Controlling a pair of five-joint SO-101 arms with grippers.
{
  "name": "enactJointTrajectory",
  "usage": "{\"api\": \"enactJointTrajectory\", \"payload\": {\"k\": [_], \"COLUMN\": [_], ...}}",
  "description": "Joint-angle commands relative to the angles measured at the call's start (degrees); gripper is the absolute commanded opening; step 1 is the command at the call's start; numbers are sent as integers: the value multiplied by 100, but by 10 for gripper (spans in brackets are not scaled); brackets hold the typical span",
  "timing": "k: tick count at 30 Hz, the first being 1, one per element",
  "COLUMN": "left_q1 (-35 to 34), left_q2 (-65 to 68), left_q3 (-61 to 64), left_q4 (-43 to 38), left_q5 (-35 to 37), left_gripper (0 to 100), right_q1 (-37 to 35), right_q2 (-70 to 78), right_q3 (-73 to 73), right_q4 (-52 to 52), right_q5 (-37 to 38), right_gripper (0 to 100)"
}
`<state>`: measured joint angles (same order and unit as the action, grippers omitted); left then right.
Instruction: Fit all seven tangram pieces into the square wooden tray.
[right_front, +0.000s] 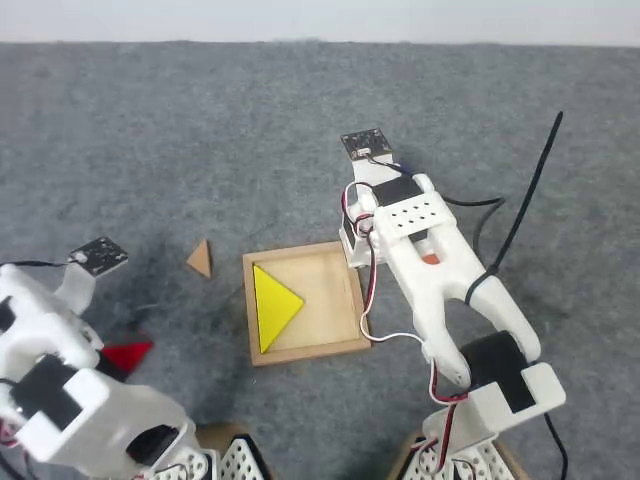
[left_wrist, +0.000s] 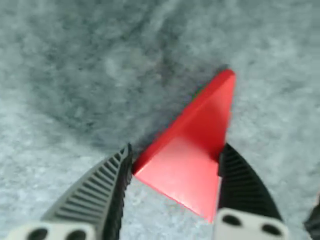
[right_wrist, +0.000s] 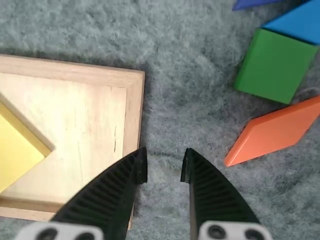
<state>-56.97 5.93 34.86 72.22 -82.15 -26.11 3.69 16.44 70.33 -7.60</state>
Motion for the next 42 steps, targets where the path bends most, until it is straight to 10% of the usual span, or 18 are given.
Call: {"api": "enactJointTrajectory", "payload": {"k": [1,22,42], "left_q1": [53,88,97], "left_q2": [-88,-193,-3455], "left_q3": [-242,-321,1851], "left_q4": [422,765,782], "left_q5": [-53,-53,-53], "left_gripper": [209,137,137], "right_q1": [75,75,75], "right_q2": [-391,-409,-418], "right_q3": [-44,-44,-44], "right_q4": [-40,-31,-13], "right_q5": [62,62,62], "right_gripper": [119,119,118]}}
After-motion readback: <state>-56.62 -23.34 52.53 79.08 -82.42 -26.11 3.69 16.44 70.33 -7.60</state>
